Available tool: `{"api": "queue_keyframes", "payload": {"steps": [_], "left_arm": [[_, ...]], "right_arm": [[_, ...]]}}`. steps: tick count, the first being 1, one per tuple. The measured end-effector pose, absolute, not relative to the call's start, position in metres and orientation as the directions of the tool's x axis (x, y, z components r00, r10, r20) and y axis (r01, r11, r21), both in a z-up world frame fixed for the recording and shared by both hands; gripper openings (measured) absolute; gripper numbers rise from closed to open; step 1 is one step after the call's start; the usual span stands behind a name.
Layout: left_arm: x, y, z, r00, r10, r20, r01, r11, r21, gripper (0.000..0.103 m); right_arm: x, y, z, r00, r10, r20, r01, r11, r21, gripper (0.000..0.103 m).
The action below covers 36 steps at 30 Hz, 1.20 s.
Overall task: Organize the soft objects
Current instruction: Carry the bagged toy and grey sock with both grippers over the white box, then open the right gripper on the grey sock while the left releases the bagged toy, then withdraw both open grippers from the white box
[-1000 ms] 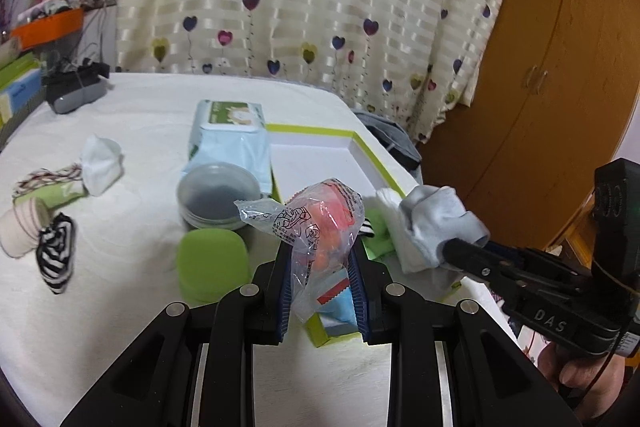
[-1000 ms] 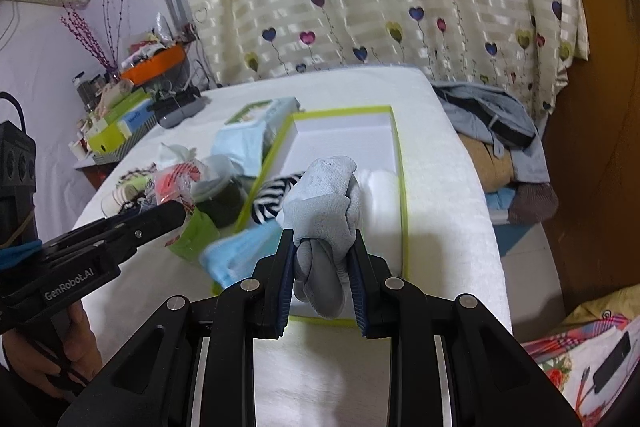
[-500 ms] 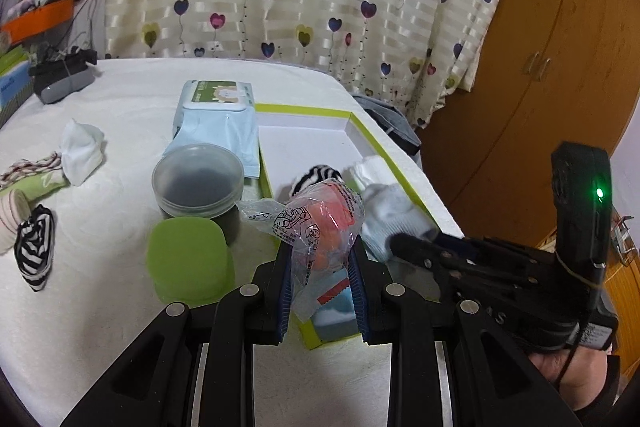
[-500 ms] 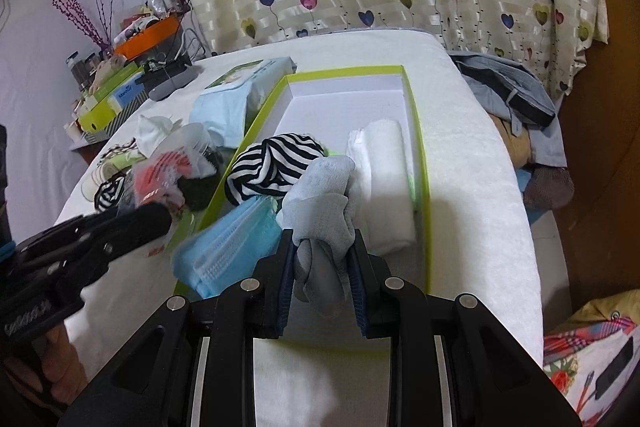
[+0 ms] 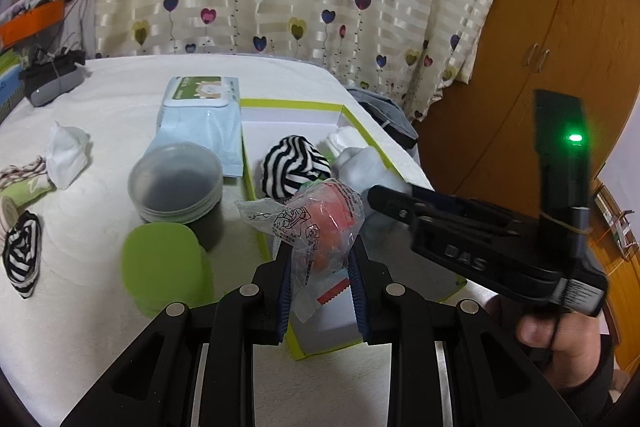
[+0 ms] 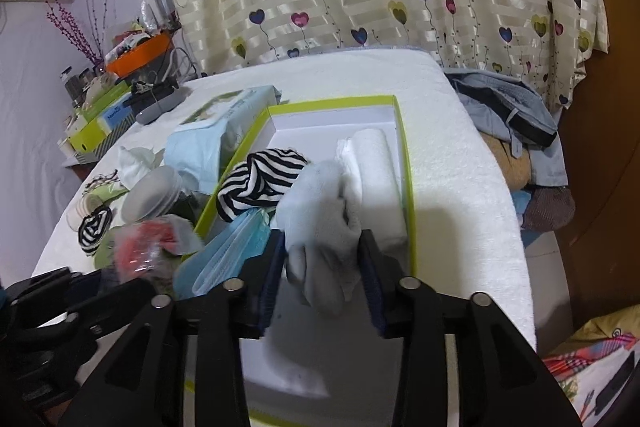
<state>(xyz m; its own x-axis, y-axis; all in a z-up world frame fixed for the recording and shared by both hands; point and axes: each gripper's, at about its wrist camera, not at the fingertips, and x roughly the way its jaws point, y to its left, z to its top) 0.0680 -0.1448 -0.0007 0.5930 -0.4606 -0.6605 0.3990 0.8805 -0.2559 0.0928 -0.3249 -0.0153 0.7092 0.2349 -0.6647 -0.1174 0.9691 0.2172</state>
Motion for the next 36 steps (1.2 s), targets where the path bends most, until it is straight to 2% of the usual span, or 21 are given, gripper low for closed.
{"api": "queue_keyframes", "payload": {"steps": [16,18,20,22,36], "left_arm": [[0.088,-0.187,-0.026,0.488,-0.525,-0.698,0.468,0.832,-0.298,0.024],[0.088,-0.188,-0.027,0.48,-0.529,-0.699,0.468,0.829,-0.307,0.029],[0.087,-0.186,-0.025,0.487,-0.527,-0.697,0.462,0.832,-0.307,0.04],[0.083,-0.182,-0.023,0.493,-0.533,-0.688,0.459,0.831,-0.314,0.044],[0.051,-0.157,0.006,0.572,-0.521,-0.634,0.46,0.843,-0.278,0.044]], "right_arm": [[0.06,-0.357,-0.001,0.748,0.179,-0.639,-0.052,0.976,0.212,0.043],[0.059,-0.359,-0.001,0.748,0.178,-0.639,-0.048,0.975,0.216,0.043],[0.058,-0.36,-0.001,0.749,0.177,-0.639,-0.046,0.975,0.217,0.043],[0.057,-0.358,0.0,0.751,0.18,-0.635,-0.048,0.975,0.219,0.043],[0.033,-0.339,0.014,0.766,0.175,-0.619,-0.067,0.979,0.194,0.043]]}}
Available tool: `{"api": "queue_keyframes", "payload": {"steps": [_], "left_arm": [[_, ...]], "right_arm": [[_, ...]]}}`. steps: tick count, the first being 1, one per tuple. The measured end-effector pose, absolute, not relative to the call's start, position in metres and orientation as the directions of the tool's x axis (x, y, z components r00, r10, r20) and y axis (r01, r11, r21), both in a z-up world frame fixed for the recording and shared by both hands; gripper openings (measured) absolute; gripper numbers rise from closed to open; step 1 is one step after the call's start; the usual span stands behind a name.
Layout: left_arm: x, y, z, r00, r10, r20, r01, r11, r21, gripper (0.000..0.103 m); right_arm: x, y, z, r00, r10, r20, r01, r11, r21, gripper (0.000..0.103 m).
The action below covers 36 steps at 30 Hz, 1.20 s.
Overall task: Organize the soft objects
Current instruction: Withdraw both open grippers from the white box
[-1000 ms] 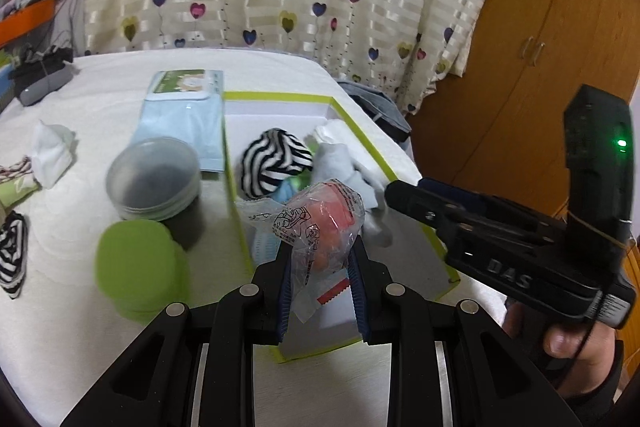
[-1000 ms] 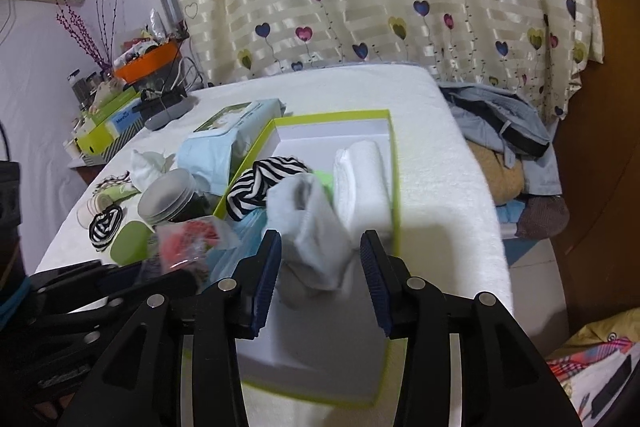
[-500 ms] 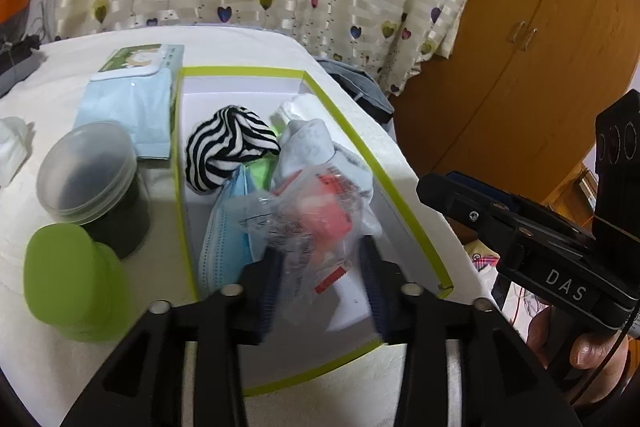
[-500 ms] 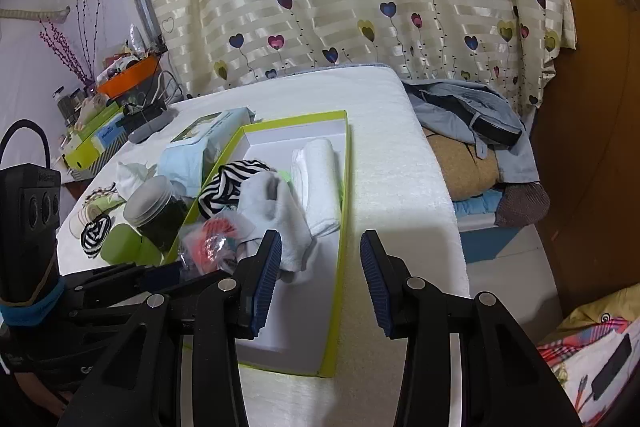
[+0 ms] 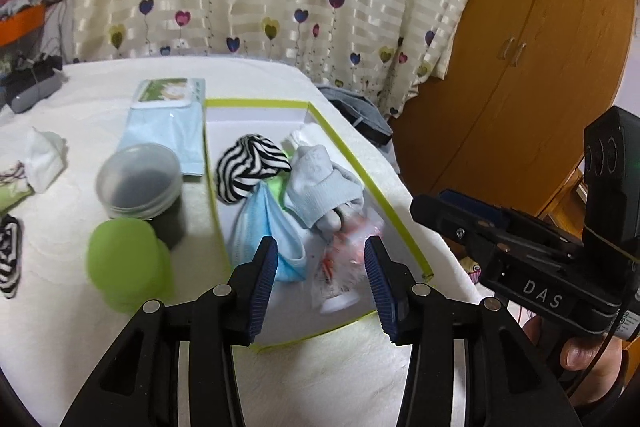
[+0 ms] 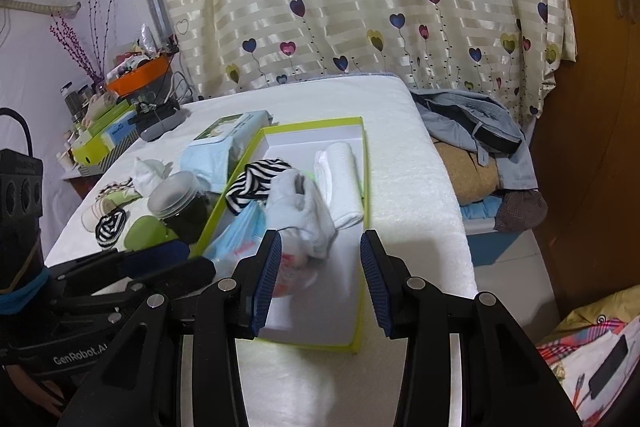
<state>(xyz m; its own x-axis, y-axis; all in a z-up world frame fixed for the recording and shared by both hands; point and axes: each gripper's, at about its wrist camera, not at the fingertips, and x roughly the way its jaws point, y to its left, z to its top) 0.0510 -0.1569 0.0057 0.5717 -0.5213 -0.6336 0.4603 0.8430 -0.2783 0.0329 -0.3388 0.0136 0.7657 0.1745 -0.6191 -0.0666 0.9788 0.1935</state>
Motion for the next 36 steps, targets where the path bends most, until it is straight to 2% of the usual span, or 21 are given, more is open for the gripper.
{"api": "queue_keyframes", "payload": {"steps": [19,36], "left_arm": [[0.027,-0.098,0.024,0.672,-0.442,-0.594,0.373,0.895,-0.245,0.044],[0.034,-0.05,0.02,0.715,-0.365,-0.597,0.262,0.931,-0.255,0.044]], "right_arm": [[0.011,-0.286,0.034,0.784,0.19,-0.591,-0.136,0.981,0.136,0.043],[0.012,-0.242,0.038,0.767,0.234,-0.597,-0.217,0.971,0.102,0.043]]}}
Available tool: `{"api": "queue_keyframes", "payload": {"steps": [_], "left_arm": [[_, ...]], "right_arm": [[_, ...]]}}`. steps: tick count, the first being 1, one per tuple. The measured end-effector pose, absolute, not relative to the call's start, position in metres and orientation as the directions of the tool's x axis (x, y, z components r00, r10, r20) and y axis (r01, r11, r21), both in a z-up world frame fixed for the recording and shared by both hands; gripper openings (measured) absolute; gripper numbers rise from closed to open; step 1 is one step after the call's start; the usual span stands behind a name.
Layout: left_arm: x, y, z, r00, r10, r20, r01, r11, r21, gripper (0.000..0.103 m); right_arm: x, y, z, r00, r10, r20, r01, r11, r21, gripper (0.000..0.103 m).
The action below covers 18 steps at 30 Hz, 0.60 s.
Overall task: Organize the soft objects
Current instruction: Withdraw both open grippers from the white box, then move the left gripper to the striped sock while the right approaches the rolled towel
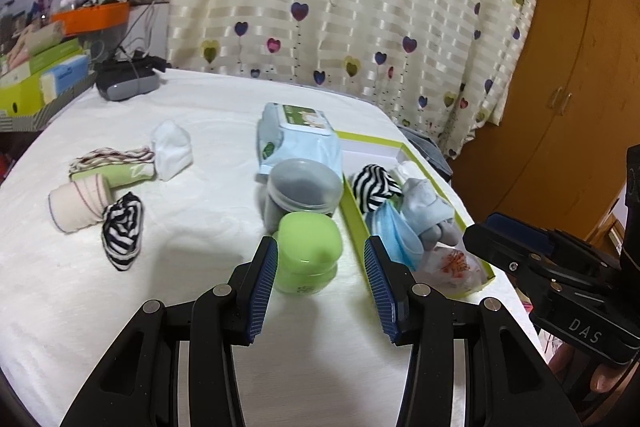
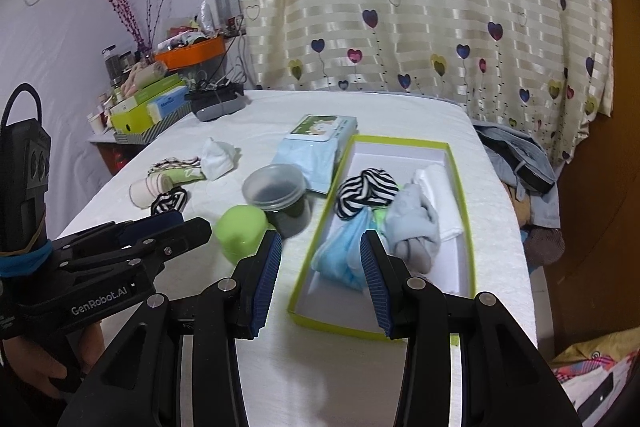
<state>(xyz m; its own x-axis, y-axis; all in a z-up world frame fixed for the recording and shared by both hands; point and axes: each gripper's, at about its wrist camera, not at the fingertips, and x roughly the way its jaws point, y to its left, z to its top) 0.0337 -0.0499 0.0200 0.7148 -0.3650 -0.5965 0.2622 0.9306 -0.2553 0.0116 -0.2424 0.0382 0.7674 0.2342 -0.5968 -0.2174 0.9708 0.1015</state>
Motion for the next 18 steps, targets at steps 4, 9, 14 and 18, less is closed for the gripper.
{"api": "queue_keyframes", "payload": {"steps": [4,9,14,18], "left_arm": [[0.033,-0.043,0.019,0.72,-0.356,-0.596,0.249,0.934,-0.257,0.044],[0.032,-0.034,0.02,0.727,-0.344,-0.595,0.233,0.938,-0.257,0.044],[0.032,-0.022,0.018,0.733,-0.327,-0.596,0.21,0.943,-0.259,0.044],[0.032,-0.012,0.017,0.738,-0.31,-0.599,0.186,0.947,-0.262,0.044]], "right_arm": [[0.012,-0.236,0.039,0.763,0.246,-0.597,-0.233,0.967,0.1,0.043],[0.013,-0.226,0.038,0.754,0.267,-0.6,-0.262,0.96,0.098,0.043],[0.013,-0.217,0.038,0.747,0.287,-0.6,-0.287,0.953,0.099,0.043],[0.014,-0.211,0.037,0.741,0.3,-0.6,-0.304,0.948,0.099,0.043]]}}
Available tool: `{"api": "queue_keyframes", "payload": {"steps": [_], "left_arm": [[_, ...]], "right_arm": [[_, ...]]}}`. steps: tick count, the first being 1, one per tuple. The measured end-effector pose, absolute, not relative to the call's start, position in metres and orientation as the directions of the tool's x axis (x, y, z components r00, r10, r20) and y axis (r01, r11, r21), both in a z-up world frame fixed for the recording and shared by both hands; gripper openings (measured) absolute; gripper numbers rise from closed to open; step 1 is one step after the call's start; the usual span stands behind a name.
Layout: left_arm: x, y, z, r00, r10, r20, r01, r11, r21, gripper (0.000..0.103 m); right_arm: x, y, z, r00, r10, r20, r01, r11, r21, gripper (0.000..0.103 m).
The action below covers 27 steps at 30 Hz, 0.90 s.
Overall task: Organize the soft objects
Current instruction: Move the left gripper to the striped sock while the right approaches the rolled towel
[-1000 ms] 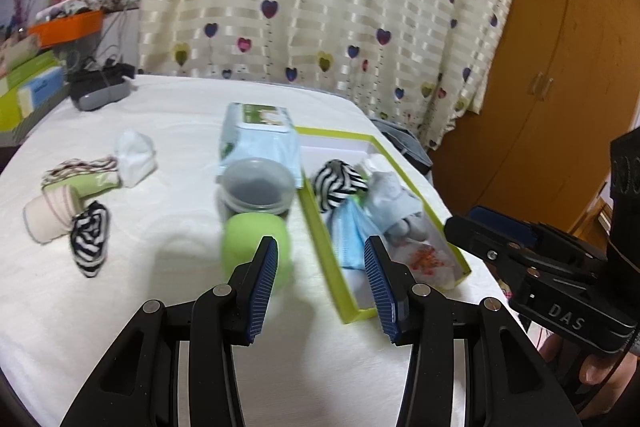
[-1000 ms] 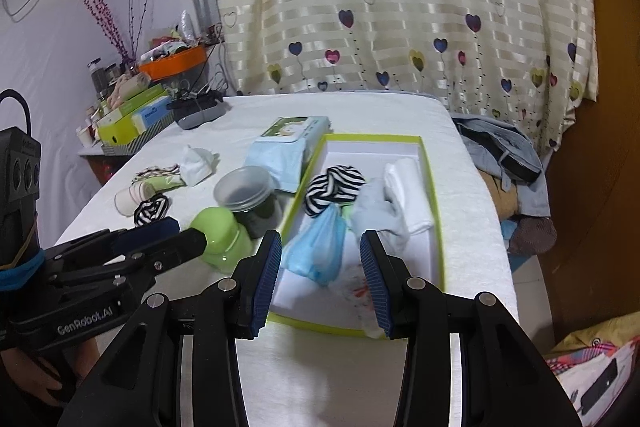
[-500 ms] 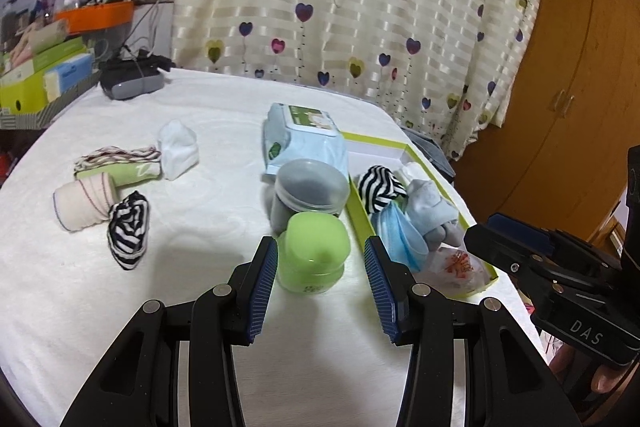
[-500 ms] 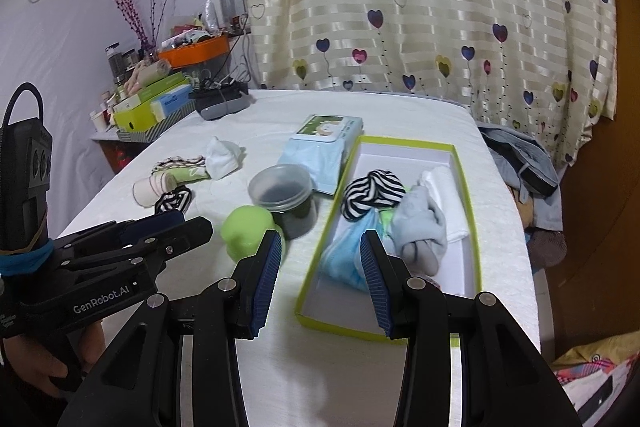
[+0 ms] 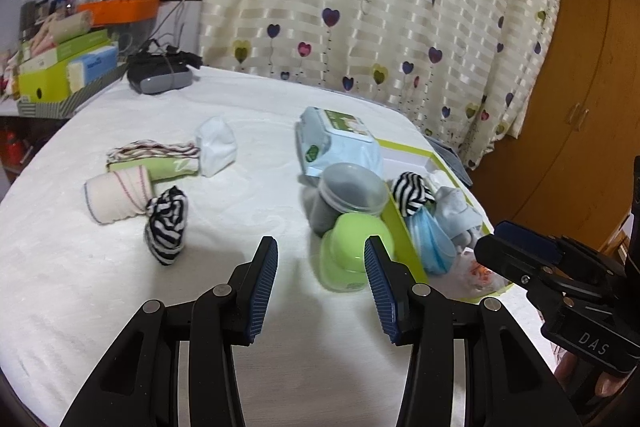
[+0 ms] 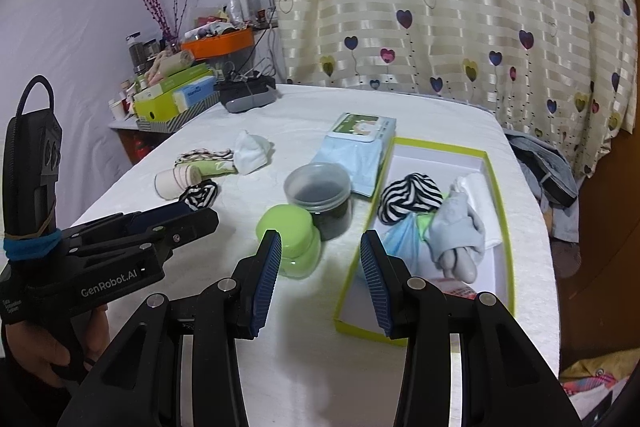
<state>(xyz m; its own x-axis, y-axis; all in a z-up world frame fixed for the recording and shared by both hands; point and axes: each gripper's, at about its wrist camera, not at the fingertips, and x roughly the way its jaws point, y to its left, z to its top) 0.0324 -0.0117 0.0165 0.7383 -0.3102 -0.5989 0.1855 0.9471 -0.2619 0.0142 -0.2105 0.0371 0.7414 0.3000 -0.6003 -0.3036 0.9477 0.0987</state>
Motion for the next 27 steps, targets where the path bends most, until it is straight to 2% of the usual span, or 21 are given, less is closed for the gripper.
{"api": "queue_keyframes", "payload": {"steps": [27], "left_arm": [[0.046,0.074,-0.004,0.751,-0.175,-0.637,-0.017,0.959,-0.283,0.046]], "right_arm": [[0.025,-0.159,0.036,0.699,0.389,-0.599,-0.425,0.901,0.089,0.043]]}}
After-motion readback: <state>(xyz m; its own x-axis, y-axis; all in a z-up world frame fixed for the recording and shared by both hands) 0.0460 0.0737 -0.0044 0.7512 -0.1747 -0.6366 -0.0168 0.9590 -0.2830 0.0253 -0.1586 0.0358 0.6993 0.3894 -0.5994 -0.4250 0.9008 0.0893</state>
